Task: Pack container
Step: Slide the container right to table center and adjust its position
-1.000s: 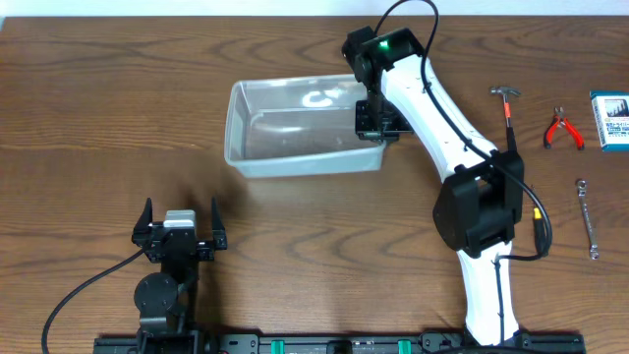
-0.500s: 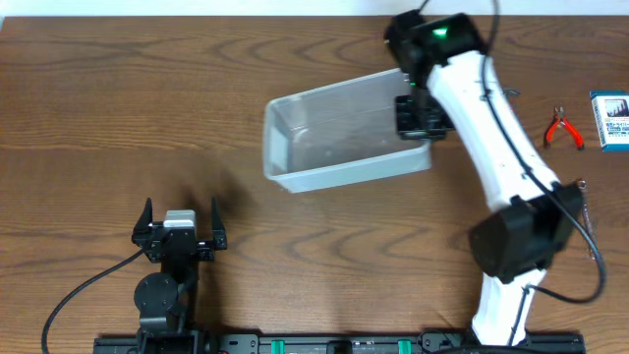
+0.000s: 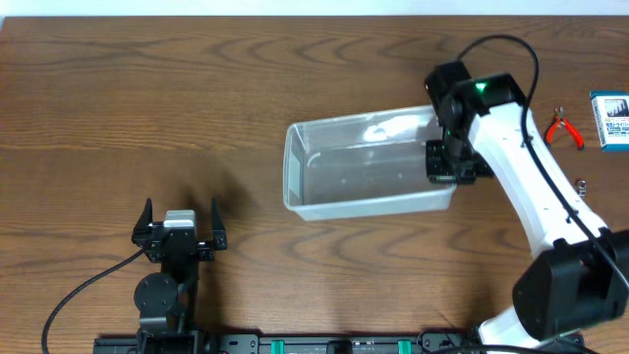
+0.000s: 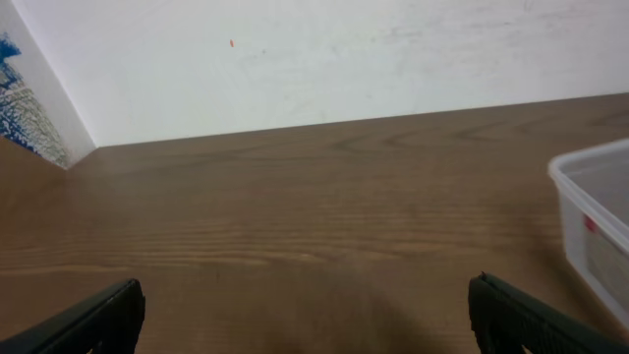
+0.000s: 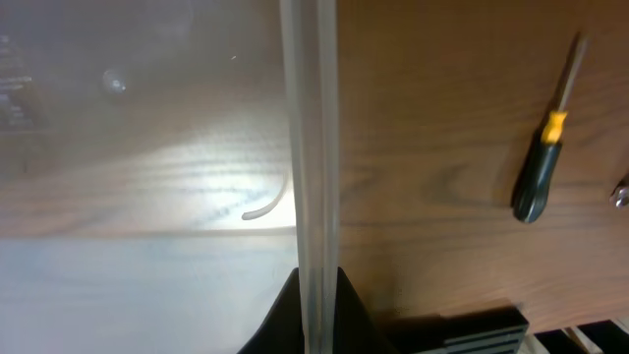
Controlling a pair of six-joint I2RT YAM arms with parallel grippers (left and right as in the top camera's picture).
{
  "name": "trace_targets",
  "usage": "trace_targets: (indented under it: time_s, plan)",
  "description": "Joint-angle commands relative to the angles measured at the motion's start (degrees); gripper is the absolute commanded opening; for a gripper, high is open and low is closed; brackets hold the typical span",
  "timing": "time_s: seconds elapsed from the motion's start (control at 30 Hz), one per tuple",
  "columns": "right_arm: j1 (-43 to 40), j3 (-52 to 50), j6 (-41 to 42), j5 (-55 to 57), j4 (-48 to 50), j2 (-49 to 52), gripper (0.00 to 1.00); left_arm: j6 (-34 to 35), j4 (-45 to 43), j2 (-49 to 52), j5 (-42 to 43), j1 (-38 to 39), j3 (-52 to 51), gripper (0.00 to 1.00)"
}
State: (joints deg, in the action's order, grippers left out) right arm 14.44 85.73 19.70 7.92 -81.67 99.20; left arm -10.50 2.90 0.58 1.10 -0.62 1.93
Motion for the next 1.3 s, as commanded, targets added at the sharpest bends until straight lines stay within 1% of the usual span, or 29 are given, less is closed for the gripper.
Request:
trace_targets:
  time_s: [0.0,0.07,0.13,0.2,0.37,0.5,0.77,1.03,1.27]
  plan:
    - [-1.97,-3.61,-2.43,0.39,0.55,-1.81,0.01,0.28,1.03,-0.31,-0.26,0.07,-1.7,0.98]
    - [-3.15,-5.6,-4.81,-1.16,1.4,-1.81,0.01,0.28,1.01,-0.31,-0.26,0.07,-1.7,0.98]
    - [-4.42,-6.84,-8.46,-6.36,3.5,-1.81,0.01,0.28,1.01,-0.31,-0.26,0.07,-1.7,0.98]
    - [-5.92,-7.43,-10.19,-8.68,4.59,-1.79,0.02,0.28,1.03,-0.31,-0.26,0.07,-1.7,0.98]
    - [-9.01,-7.56,-13.14,-8.17,6.64,-1.79,0.05,0.28,1.03,-0.31,-0.26,0.07,-1.7,0.98]
    - [-10.14,-7.67,-14.62,-8.09,8.24,-1.79,0.05,0.28,1.01,-0.31,-0.26,0.07,-1.7,0.98]
    - [-9.77,-11.67,-14.32,-7.34,12.41,-1.77,0.08,0.28,1.03,-0.31,-0.26,0.07,-1.7,0.98]
    - [-9.46,-11.91,-11.98,-9.09,13.09,-1.75,0.1,0.28,1.01,-0.31,-0.26,0.07,-1.7,0.98]
    - [-8.57,-13.6,-6.25,-9.92,13.77,-1.75,0.1,0.28,1.01,-0.31,-0.26,0.07,-1.7,0.98]
